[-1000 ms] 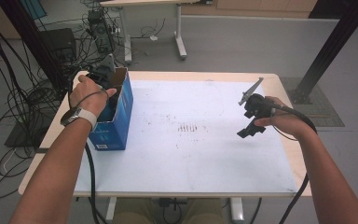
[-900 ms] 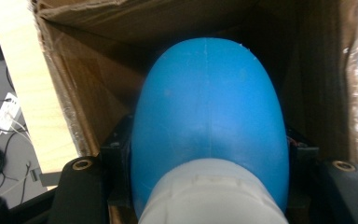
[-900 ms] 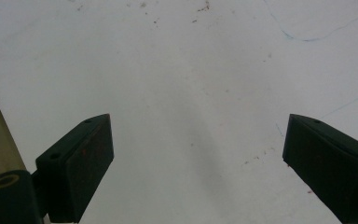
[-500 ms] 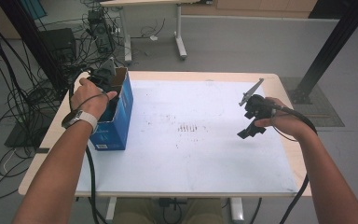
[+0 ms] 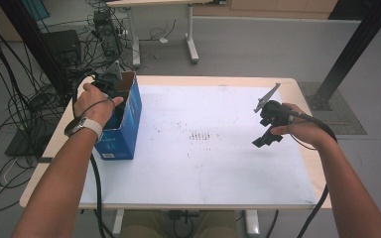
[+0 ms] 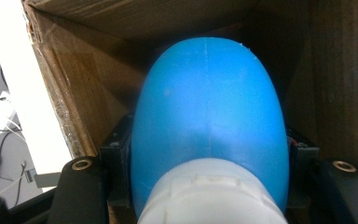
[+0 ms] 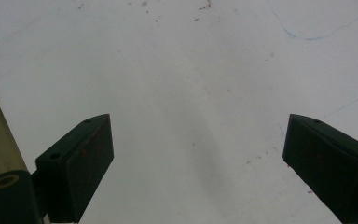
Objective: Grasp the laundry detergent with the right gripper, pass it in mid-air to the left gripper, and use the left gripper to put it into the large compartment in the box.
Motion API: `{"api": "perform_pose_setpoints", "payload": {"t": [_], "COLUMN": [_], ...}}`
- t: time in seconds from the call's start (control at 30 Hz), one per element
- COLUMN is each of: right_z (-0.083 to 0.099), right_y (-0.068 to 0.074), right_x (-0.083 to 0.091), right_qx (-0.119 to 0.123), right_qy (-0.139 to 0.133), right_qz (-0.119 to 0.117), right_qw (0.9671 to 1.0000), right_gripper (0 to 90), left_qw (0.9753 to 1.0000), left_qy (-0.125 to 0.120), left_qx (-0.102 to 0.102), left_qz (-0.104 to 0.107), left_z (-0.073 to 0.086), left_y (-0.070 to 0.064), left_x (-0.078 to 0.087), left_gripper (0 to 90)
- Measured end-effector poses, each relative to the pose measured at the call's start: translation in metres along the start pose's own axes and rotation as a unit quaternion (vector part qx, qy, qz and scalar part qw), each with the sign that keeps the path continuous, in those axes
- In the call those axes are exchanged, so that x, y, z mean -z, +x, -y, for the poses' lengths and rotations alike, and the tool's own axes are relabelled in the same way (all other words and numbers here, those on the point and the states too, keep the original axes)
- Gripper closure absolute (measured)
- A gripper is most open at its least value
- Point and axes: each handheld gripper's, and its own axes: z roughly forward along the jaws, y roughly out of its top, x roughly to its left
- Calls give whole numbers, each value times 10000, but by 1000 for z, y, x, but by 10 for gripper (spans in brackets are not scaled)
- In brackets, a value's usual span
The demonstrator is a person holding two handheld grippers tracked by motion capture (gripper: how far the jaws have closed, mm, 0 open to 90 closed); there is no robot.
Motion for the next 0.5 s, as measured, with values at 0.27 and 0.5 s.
{"api": "perform_pose_setpoints", "payload": {"t": [0.27,0.5], "right_z": [0,0], "right_y": [0,0], "right_x": [-1,-1], "right_qx": [2,6], "right_qy": [2,-6], "right_qz": [3,5], "right_qw": [10000,10000], "right_gripper": [85,85], "left_qw": [10000,10000], "left_qy": [4,-9], "left_qx": [7,5], "left_qz": [5,-3], "left_z": [0,0], "left_y": [0,0], "left_x": [0,0], "left_gripper": [374,374]}}
